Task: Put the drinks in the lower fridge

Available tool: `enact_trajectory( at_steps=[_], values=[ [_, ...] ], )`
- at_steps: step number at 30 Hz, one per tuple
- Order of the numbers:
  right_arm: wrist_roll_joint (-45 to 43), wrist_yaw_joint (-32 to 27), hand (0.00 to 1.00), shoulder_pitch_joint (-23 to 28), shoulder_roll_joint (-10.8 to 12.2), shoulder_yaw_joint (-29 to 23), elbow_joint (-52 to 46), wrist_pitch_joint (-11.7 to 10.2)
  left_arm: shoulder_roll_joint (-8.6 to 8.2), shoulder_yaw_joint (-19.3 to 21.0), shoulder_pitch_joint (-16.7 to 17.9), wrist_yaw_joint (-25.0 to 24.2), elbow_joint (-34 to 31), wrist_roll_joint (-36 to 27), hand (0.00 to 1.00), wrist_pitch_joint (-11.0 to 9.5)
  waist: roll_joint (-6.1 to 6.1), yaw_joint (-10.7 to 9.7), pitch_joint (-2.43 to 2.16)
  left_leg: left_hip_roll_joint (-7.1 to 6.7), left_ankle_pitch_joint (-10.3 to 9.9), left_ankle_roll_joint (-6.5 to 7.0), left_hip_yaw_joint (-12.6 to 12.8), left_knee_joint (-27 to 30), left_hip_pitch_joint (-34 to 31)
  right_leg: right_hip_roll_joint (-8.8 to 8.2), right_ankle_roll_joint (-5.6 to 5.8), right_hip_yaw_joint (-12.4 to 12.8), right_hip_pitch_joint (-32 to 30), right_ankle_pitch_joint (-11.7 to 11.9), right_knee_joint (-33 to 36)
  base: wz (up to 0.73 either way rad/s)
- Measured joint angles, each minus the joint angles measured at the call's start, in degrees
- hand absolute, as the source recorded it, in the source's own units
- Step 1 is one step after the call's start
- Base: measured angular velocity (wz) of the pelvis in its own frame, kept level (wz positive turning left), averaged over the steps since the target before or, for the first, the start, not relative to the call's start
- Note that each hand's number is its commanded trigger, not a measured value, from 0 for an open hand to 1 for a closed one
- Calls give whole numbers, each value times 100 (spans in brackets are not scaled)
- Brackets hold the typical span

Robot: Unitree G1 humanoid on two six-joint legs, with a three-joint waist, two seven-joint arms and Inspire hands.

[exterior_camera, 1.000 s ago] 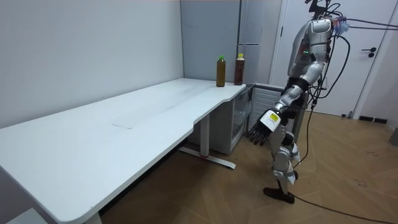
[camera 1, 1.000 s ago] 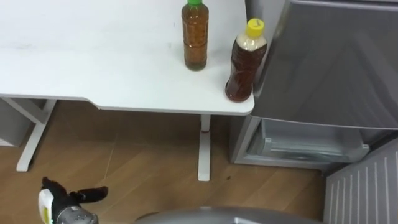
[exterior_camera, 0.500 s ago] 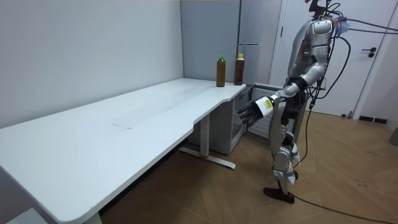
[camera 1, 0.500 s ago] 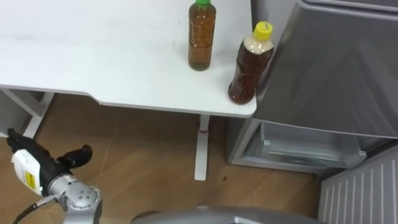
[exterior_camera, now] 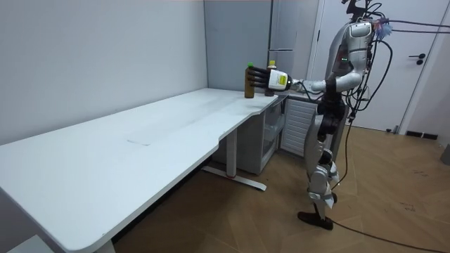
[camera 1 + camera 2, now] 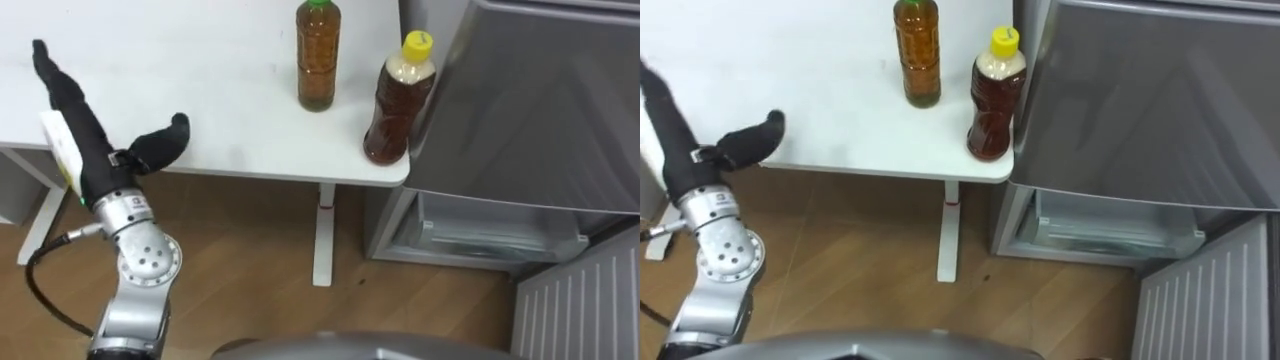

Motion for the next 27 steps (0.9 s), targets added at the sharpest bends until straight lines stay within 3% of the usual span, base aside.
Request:
enact_trajectory(
  at_steps=[4, 11, 27],
  values=[
    [-3, 1, 0, -26, -4, 104, 39, -97, 57, -406, 4, -685, -113, -9, 0, -17, -14, -6, 21, -2, 1, 1, 2, -9, 5, 0, 0, 23, -3, 0, -5, -1],
    [-7, -1, 0, -51, -4, 145, 92, -184, 61, -482, -4, -1618, -117, -103, 0, -16, -24, -61, 32, -2, 1, 0, 4, -18, 2, 0, 0, 28, -7, 0, -8, 0],
    [-6, -80, 0, -130, -3, 223, 104, -180, 62, -499, -17, -2308, -158, -104, 0, -16, -5, -103, 32, -1, 12, 1, 9, -13, -104, -1, -1, 31, -112, 1, -4, 0]
  ],
)
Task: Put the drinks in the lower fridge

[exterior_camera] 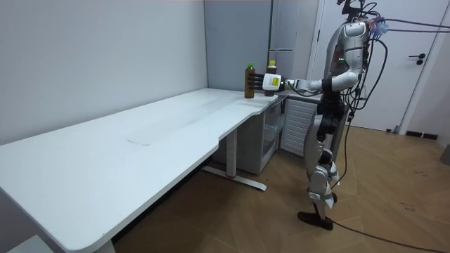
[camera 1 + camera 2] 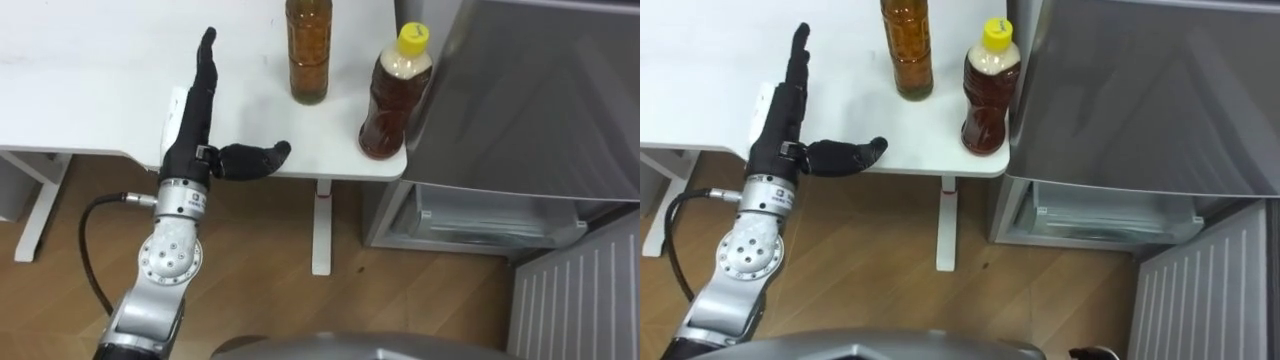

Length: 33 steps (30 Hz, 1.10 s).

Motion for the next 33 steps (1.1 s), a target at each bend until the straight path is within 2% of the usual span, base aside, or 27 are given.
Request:
enact_trajectory(
  at_steps=[6, 12, 19, 26, 33],
  values=[
    [1, -67, 0, -8, 3, 3, -9, 1, 6, -79, 0, -167, 1, 2, 0, 1, 0, 10, -2, 0, 1, 0, -1, -1, 9, 0, 0, 1, 3, 0, 4, 0],
    [3, -253, 0, -15, 26, 5, -23, -1, 47, -357, 1, -411, 0, -27, 0, 3, -9, 8, -11, 1, 1, 1, 23, 0, 20, -1, 0, 16, 3, 0, 7, 0],
    [5, -320, 0, -46, 60, 5, -22, -1, 30, -428, 1, -820, 1, -445, 0, 21, -52, 19, -5, 22, 1, 1, 153, -16, 100, 2, 0, 131, 10, 0, 16, -9],
    [52, -370, 0, -54, 104, 13, -23, -1, 10, -494, 0, -993, 7, -633, 0, 134, -90, -22, 7, 32, 1, 1, 187, -16, 104, 11, -5, 163, 6, 4, 17, -1],
    [16, -307, 0, -187, 78, 277, -10, 29, -60, -612, -314, -1320, 5, -849, 0, 402, -56, -173, 14, 43, 1, 1, 236, -2, 84, 14, -12, 211, 15, 15, 30, -2]
  ],
)
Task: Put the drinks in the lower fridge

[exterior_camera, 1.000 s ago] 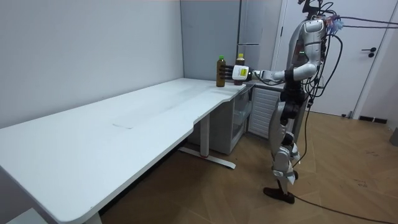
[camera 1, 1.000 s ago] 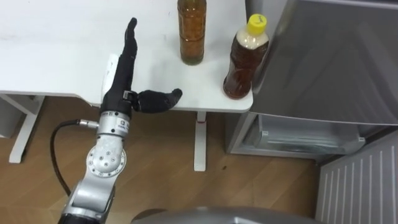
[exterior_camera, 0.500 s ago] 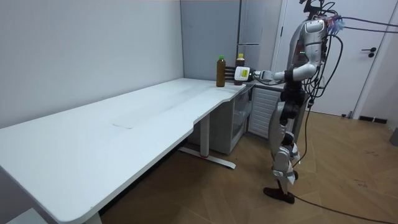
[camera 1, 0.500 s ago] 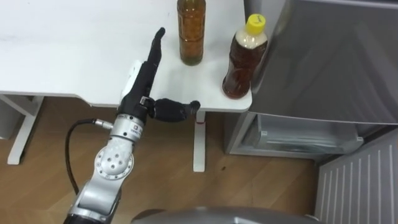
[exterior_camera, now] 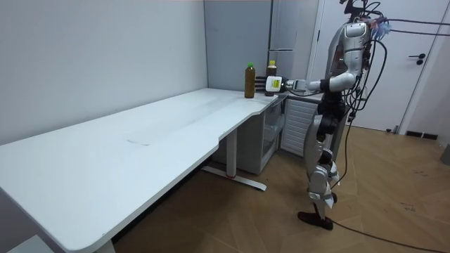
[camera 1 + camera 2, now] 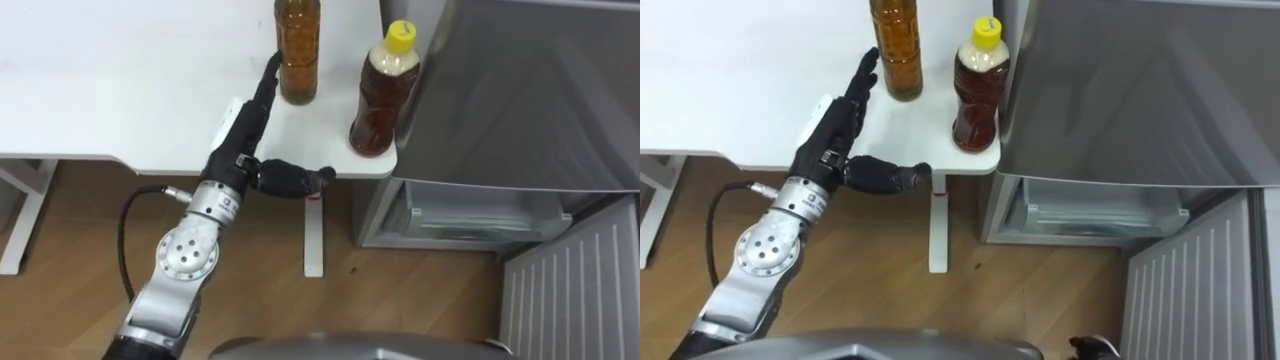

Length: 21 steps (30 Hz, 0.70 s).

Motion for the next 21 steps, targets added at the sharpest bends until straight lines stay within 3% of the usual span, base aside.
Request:
enact_trajectory(
  at_steps=[9, 21],
  values=[
    [-4, 87, 0, -21, -25, -65, -15, 51, -42, 7, -348, -580, -7, -506, 0, 220, 75, -148, 18, 30, 0, 0, 166, -13, 30, 5, 0, 146, -64, 0, 71, -9],
    [-222, 129, 0, -14, -45, -72, -8, 40, 51, 70, -809, -595, -20, -638, 0, 219, 161, -306, 10, 54, 0, 0, 312, -17, 129, 19, -1, 329, -104, 2, 149, -6]
  ],
)
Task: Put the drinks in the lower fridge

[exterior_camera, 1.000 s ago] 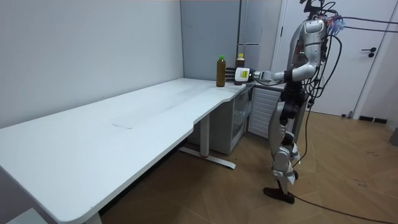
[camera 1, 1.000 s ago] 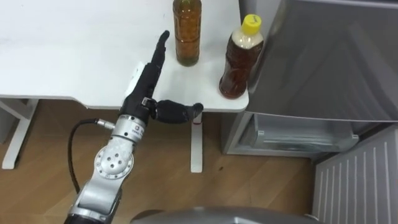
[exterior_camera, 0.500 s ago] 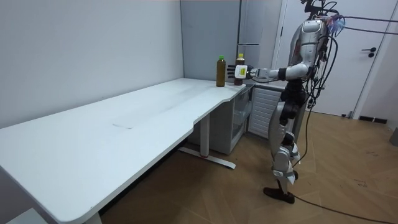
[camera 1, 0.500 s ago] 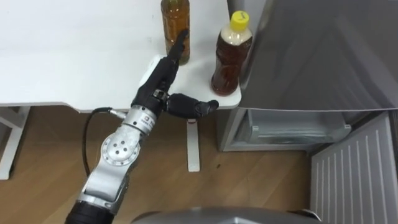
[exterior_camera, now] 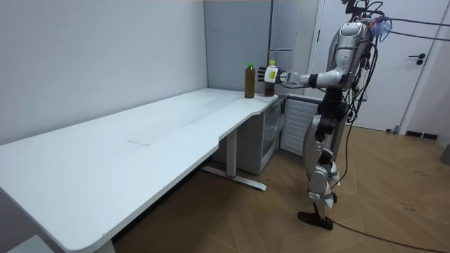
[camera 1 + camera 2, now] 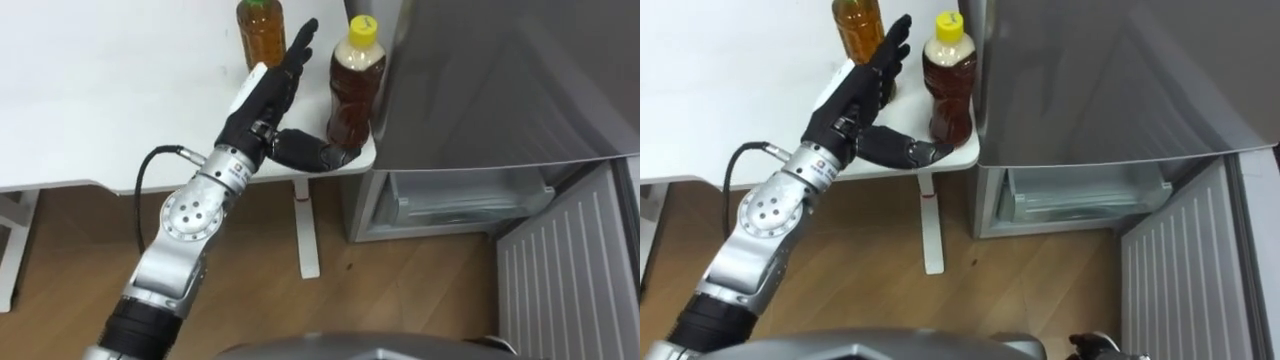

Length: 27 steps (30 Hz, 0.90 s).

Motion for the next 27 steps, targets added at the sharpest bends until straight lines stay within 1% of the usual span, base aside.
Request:
enact_trajectory(
  at_steps=[1, 5, 6, 9, 11, 13, 14, 15, 18, 20, 21, 22, 23, 25, 27],
  values=[
    [-2, 18, 0, 9, 1, 0, 5, 3, 2, 19, -51, 0, -1, -40, 0, 0, 12, -2, 7, 5, 0, 0, 12, 0, 8, 4, 0, 18, -5, 0, 16, -8],
    [-8, 117, 0, 91, 14, 1, 22, 5, 4, 78, -113, 0, 0, -218, 0, -1, 30, -37, 7, 14, 0, 0, 63, -6, 55, 8, -1, 69, -2, 0, 32, -7],
    [-8, 154, 0, 136, 28, 1, 21, 9, 16, 95, -112, 0, 1, -288, 0, -1, 10, -36, 28, 22, 0, 0, 89, -23, 87, 15, -3, 96, -2, 1, 33, -11],
    [0, 264, 0, 249, 95, 2, 18, 49, 33, 183, -112, 0, 1, -397, 0, 0, 27, -36, 19, 60, -3, -2, 143, -81, 96, 52, -22, 149, -9, 13, 40, -10],
    [-2, 321, 0, 314, 123, 0, 3, 133, 32, 194, -110, 0, 4, -538, 0, 1, 30, -34, 19, 76, -4, -5, 150, -91, 95, 72, -34, 160, -15, 20, 42, -4],
    [-2, 374, 0, 369, 121, -2, -11, 209, 28, 195, -109, -2, 5, -564, 0, 6, 47, -23, 4, 96, -3, -7, 204, -90, 75, 83, -39, 202, -100, 22, 105, -10],
    [-2, 380, 0, 373, 122, -1, -9, 228, 28, 194, -108, -5, 14, -583, 0, 8, 49, -19, 6, 101, -3, -8, 221, -89, 75, 86, -39, 216, -114, 22, 126, -12],
    [-3, 386, 0, 383, 125, 0, -8, 262, 16, 190, -108, -10, 72, -666, 0, 10, 46, -28, 7, 101, -3, -8, 228, -86, 81, 85, -39, 223, -108, 23, 127, -7],
    [-10, 387, 0, 410, 142, 0, -10, 271, -28, 181, -109, -24, 364, -881, 0, 23, 40, -47, 5, 102, -3, -8, 247, -77, 83, 86, -43, 250, -102, 26, 123, -3],
    [-37, 389, 0, 410, 150, -1, -19, 363, -26, 180, -108, -29, 639, -993, 0, 151, 44, -84, 3, 102, -4, -9, 245, -83, 76, 89, -45, 253, -103, 27, 124, 0],
    [-51, 391, 0, 412, 150, -1, -20, 379, -27, 180, -108, -31, 688, -1005, 0, 189, 44, -97, 3, 103, -4, -9, 248, -85, 77, 91, -46, 260, -105, 28, 124, 0],
    [-78, 395, 0, 417, 150, -1, -19, 398, -27, 181, -108, -33, 756, -1027, 0, 265, 62, -100, -9, 107, -4, -9, 262, -82, 78, 94, -50, 275, -114, 30, 127, -5],
    [-106, 406, 0, 417, 150, -2, -27, 431, -27, 183, -109, -34, 763, -1034, 0, 332, 63, -104, -9, 112, -4, -9, 284, -82, 73, 97, -54, 292, -134, 34, 133, -8],
    [-173, 457, 0, 406, 149, -2, -62, 508, -26, 183, -109, -35, 763, -1093, 0, 341, 82, -131, -21, 122, -4, -9, 325, -78, 63, 101, -59, 323, -168, 48, 138, -11],
    [-231, 532, 0, 403, 151, -3, -71, 515, -24, 186, -110, -35, 763, -1190, 0, 341, 98, -165, -30, 125, -4, -9, 345, -70, 61, 105, -60, 345, -173, 55, 137, -9]
  ],
)
